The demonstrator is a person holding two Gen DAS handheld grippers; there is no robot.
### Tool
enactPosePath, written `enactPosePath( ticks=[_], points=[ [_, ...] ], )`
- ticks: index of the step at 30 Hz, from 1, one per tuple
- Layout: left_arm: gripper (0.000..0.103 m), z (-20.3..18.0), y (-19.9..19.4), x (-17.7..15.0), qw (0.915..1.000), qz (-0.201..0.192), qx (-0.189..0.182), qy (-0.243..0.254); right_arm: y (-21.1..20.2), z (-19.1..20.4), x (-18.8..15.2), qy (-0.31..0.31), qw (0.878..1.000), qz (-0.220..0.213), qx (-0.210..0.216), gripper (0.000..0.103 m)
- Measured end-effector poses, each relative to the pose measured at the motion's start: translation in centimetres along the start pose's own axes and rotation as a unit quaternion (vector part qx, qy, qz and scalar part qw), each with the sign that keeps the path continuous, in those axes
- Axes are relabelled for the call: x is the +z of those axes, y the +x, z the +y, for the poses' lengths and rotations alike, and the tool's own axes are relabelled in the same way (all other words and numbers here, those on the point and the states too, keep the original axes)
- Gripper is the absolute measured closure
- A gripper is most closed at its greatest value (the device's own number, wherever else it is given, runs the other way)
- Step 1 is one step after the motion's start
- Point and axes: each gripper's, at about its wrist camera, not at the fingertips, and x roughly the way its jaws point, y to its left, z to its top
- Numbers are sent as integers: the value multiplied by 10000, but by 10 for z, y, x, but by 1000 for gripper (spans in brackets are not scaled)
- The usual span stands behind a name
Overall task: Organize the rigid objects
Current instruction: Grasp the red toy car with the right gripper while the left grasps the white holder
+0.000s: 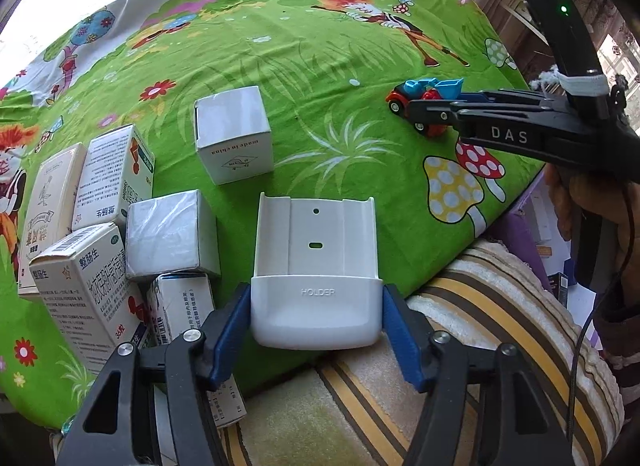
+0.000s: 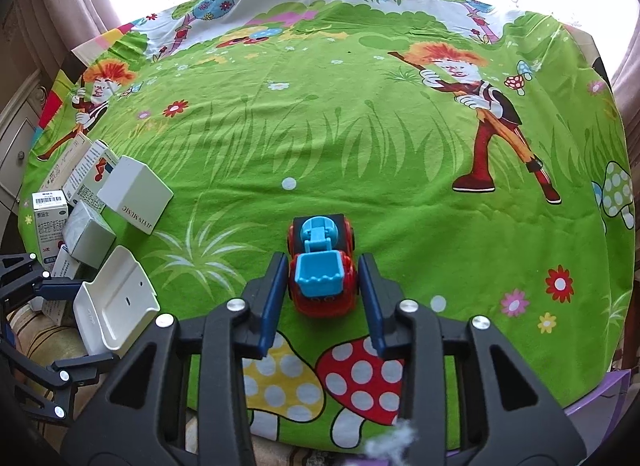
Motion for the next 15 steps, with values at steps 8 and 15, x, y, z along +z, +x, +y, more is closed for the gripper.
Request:
enactPosePath(
  ticks=[8, 15],
  points=[
    [38, -6, -10, -6, 9999, -128, -78, -11, -10, -2, -10, 48, 10000, -86, -16, 63],
    [38, -13, -12, -7, 9999, -139, -32, 50, -16, -4, -23, 96, 9999, 42, 13, 63]
  ],
)
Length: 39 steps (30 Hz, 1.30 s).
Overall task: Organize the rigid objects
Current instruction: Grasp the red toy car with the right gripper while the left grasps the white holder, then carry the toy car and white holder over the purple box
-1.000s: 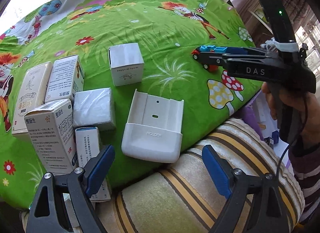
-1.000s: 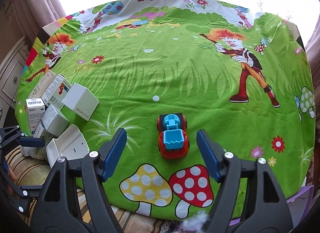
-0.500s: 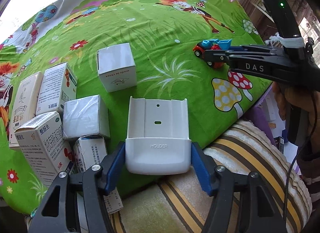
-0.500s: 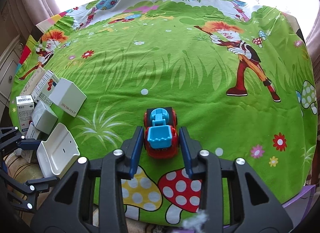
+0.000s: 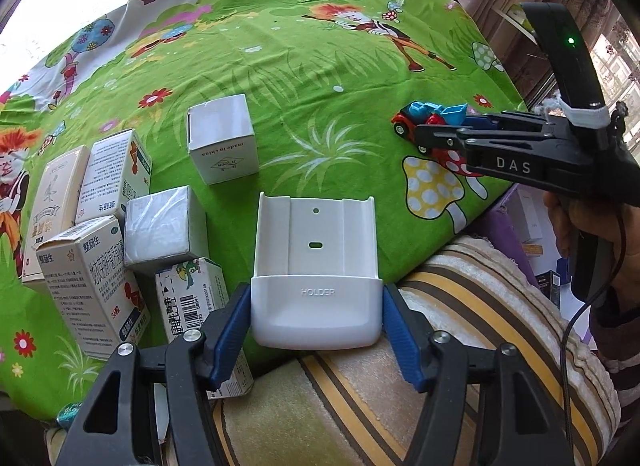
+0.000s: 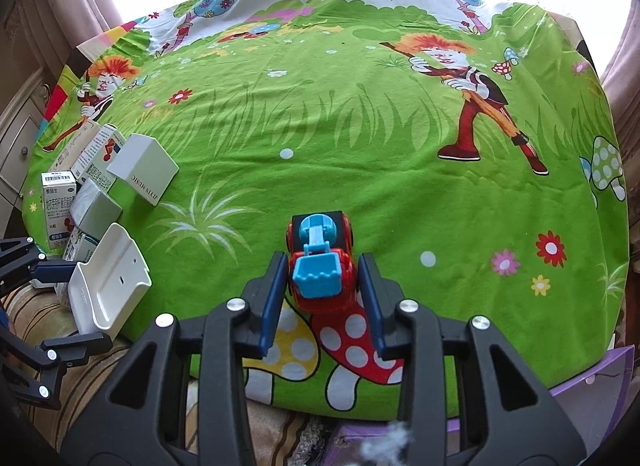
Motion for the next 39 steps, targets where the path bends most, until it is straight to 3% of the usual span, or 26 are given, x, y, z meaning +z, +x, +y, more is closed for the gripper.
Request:
enactPosePath(
  ticks=[12, 17, 23, 24, 39],
  points=[
    [38, -7, -5, -2, 9999, -101, -16, -20, -20, 3, 3, -127, 9995, -256, -109, 56],
    [38, -9, -8, -4, 9999, -130, -54, -56, -20, 4, 2, -184, 9996, -211, -29, 76],
    [38, -13, -15, -7, 9996, -239, -99, -120, -36, 4, 0, -174, 9990, -409, -5, 78],
    [39, -14, -16, -8, 9995, -255, -112, -132, -39, 4, -1, -179, 9989, -426, -6, 83],
    [39, -26, -30, -12, 9983, -418, -360, -189, -78, -13, -25, 75, 9985, -550, 36, 83]
  ],
)
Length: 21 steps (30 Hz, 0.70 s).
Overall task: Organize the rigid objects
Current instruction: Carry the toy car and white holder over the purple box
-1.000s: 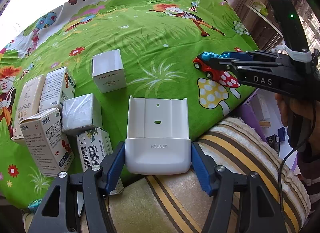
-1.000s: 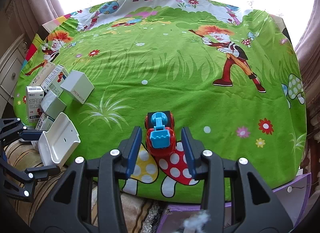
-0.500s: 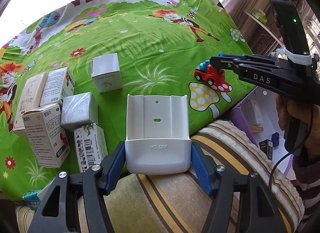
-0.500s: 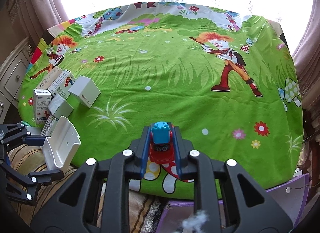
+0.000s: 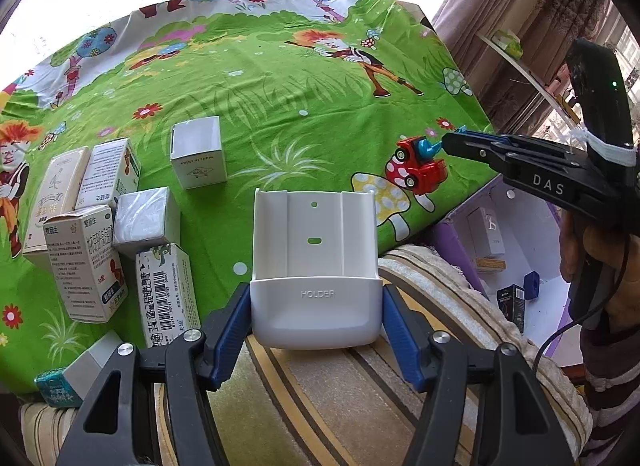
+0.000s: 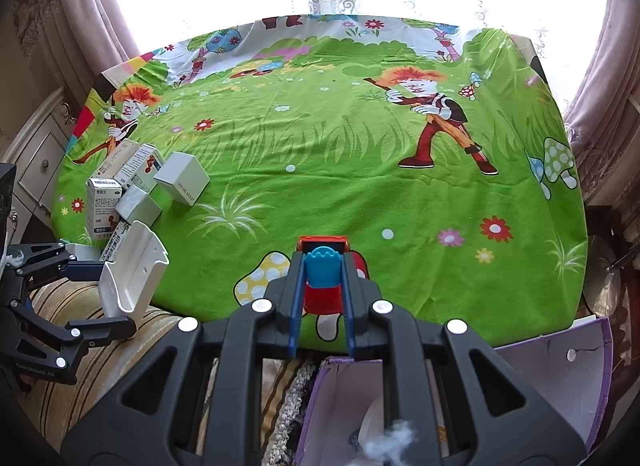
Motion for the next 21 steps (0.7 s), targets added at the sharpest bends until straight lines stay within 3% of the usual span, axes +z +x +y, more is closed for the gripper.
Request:
enactPosePath(
  ticks=[9, 21],
  points=[
    [39, -20, -8, 0, 9997, -104, -195, 80, -43, -20, -17, 200, 9996, -149, -124, 83],
    [39, -92, -3, 7, 9961, -39, -584, 668, -94, -75, -75, 764, 9954, -152, -562, 83]
  ],
)
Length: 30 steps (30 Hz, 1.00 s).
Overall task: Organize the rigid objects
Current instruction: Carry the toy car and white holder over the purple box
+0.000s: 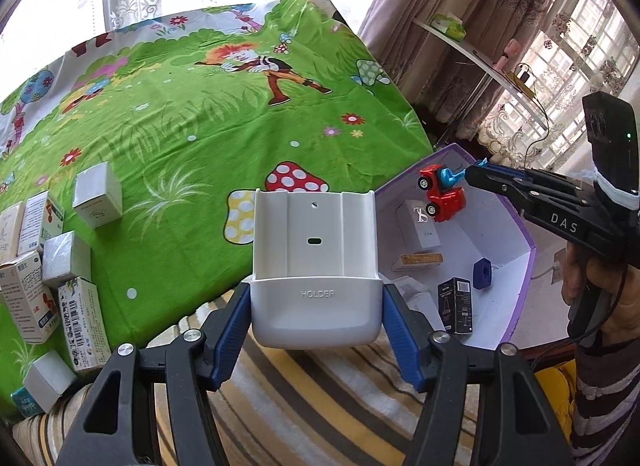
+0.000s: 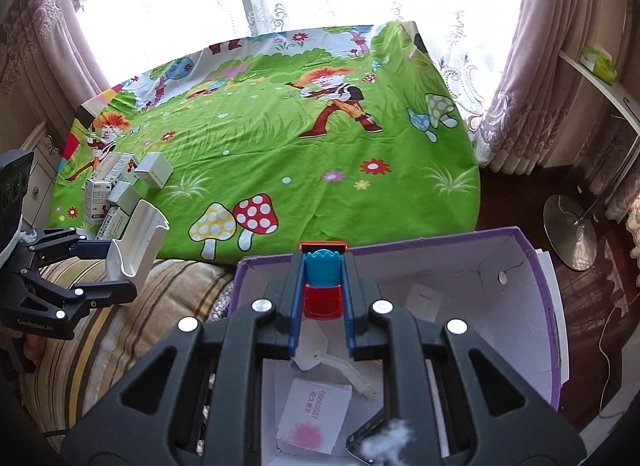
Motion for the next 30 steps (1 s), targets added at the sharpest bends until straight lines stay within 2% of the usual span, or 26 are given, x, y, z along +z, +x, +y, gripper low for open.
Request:
enactPosePath(
  ticks=[10, 20, 24, 30],
  points=[
    [39, -52, 34, 19, 9982, 362, -273, 399, -8, -67, -49, 668, 9960, 263, -527, 83],
    [38, -69, 62, 38, 9968, 586, -514, 201, 3, -108, -77, 1101, 9901, 435, -755, 83],
    [37, -59, 52, 36, 9972, 434, -607, -51, 8, -117, -80, 1186, 9885, 487, -798, 83],
    [35, -34, 16, 26, 9977, -48, -515, -441, 23, -124, -85, 1229, 9862, 693, -863, 82]
  ],
)
